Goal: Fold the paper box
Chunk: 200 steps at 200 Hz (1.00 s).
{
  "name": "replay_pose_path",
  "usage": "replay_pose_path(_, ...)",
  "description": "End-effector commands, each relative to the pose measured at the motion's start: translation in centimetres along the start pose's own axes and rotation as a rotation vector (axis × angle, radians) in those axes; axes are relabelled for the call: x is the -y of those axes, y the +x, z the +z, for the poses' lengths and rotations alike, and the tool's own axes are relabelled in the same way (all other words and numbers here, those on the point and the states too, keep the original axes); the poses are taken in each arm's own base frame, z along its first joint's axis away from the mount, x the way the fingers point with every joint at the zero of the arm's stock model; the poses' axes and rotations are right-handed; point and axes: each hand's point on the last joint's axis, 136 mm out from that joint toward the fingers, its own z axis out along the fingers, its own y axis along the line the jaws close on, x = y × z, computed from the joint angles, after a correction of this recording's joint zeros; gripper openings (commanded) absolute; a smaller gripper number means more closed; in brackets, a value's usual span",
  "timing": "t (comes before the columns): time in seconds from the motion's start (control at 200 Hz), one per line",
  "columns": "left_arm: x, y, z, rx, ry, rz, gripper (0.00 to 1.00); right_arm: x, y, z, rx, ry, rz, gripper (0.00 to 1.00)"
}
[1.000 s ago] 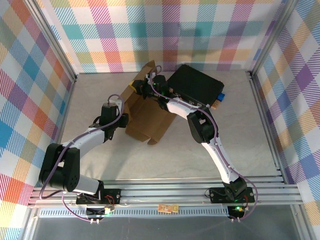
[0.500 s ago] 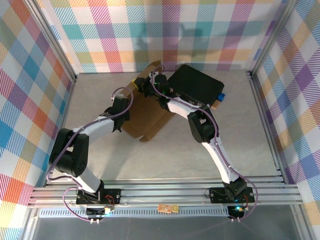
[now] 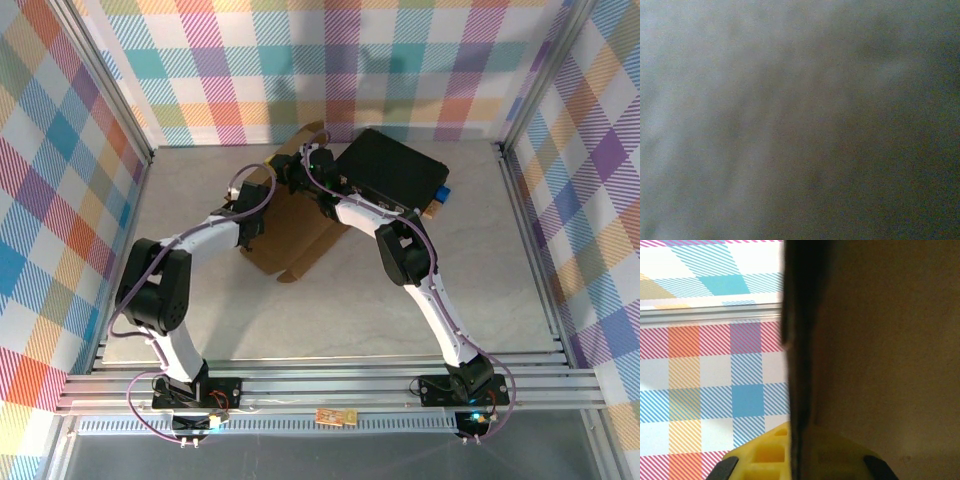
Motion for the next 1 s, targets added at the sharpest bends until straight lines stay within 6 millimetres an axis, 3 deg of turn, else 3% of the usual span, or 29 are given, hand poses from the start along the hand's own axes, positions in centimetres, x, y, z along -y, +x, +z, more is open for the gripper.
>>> replay_pose_path(0.0,0.2,-0.3,0.9,-0.029,-0.039,0.023,0.3,3.8,3.4,0.3,-0.141,0.115,0.087,0.0)
replay_pose_path(0.21,-0.7,1.1,2.1,-0.13,-0.149,0.123,0.19,3.8,3.3,0.4,-0.132,0.116,0.098,0.0)
replay_pose_path(0.395,-1.4,1.2,2.0,-0.123,-0.178,0.152,0.0,3.9,3.0,0.4,-0.119,0.118,0.105,0.0)
replay_pose_path(0.585,-1.9,0.9,1.6,-0.114,-0.195,0.168,0.0,3.4,2.8,0.4,-0.105,0.126,0.106,0.0)
replay_pose_path(0.67,-2.3,0.4,1.3,-0.109,-0.199,0.17,0.0,2.9,2.7,0.2,-0.095,0.142,0.1,0.18)
replay_pose_path(0.805,-3.1,-0.4,0.3,-0.109,-0.18,0.166,0.0,0.3,2.0,-1.1,-0.046,0.17,0.068,0.51)
replay_pose_path(0.995,-4.3,-0.7,-1.6,-0.158,-0.091,0.179,0.0,-5.8,-0.1,-5.1,0.077,0.211,-0.014,0.74)
